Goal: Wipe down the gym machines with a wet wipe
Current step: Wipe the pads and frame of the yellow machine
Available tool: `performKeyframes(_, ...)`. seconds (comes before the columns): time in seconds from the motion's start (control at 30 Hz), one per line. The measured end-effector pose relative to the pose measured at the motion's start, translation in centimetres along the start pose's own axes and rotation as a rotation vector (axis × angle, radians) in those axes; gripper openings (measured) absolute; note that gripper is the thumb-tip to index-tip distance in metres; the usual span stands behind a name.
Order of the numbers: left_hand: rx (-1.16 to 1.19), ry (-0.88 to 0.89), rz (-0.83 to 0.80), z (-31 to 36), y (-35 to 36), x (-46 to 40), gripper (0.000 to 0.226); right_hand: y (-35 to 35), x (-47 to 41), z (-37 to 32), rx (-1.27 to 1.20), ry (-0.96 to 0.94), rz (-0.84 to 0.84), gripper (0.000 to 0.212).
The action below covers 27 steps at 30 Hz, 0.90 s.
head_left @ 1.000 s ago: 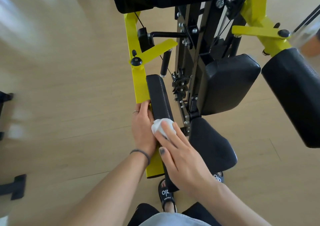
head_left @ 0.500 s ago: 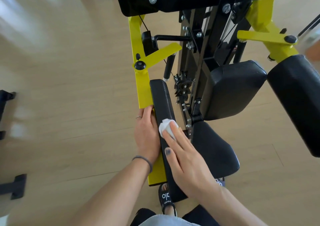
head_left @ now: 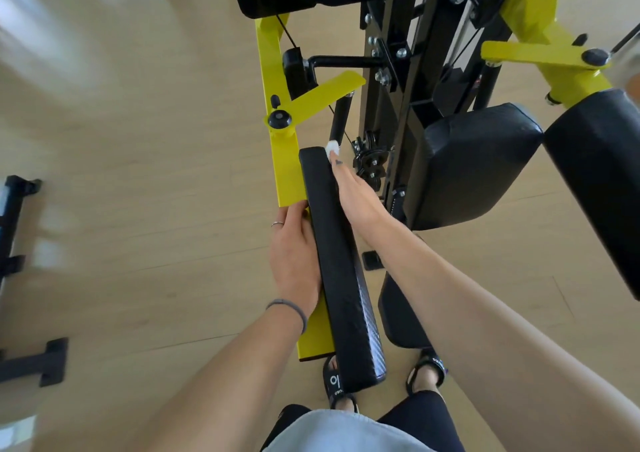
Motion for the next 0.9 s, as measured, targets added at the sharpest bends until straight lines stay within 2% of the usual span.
performKeyframes(0.13,-0.037,0.038,0.010,0.2,-0.2,0.1,0.029,1.1,5.9,5.1,-0.140,0.043,-0.034,0.071)
performKeyframes(0.23,-0.059,0.104,0.034,0.6,-0.3,0.1,0.028,2.0,13.5,7.4,-0.132,-0.029,-0.064,0.060)
performKeyframes(0.3,-0.063,0.100,0.039,0.5,-0.3,-0.1,0.028,2.8,16.3,6.8,0.019,-0.115,-0.072,0.038)
performKeyframes(0.33,-0.070,0.104,0.040,0.5,-0.3,0.0,0.027,3.1,16.2,5.7,0.130,-0.167,-0.080,0.036)
performKeyframes(0.4,-0.094,0.127,0.037,0.7,-0.3,0.1,0.027,3.2,14.7,3.4,0.321,-0.250,-0.064,0.043)
performKeyframes(0.5,-0.088,0.125,0.046,0.8,-0.5,0.2,0.029,2.8,13.7,2.4,0.473,-0.291,-0.010,0.047)
performKeyframes(0.6,-0.109,0.140,0.046,1.1,-0.5,0.4,0.029,4.3,18.9,5.0,0.616,-0.356,-0.010,0.054)
performKeyframes(0.7,-0.125,0.130,0.057,1.0,-0.6,0.3,0.030,5.4,23.4,8.1,0.734,-0.337,0.011,0.060)
performKeyframes(0.77,-0.134,0.126,0.053,0.9,-0.6,0.2,0.031,5.8,22.6,7.2,0.854,-0.369,0.062,0.060)
performKeyframes(0.9,-0.167,0.154,0.049,1.1,-0.6,0.4,0.030,6.1,18.7,5.0,0.911,-0.357,0.139,0.056)
Point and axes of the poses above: each hand's wrist, its own x-axis away from the middle knuckle, its own y-axis out of the palm, z = x × y, the point moved 10 cm from there along -x, towards the middle knuckle, and after that the axes turned 8 degrees about -z, right-handed, at the moved point
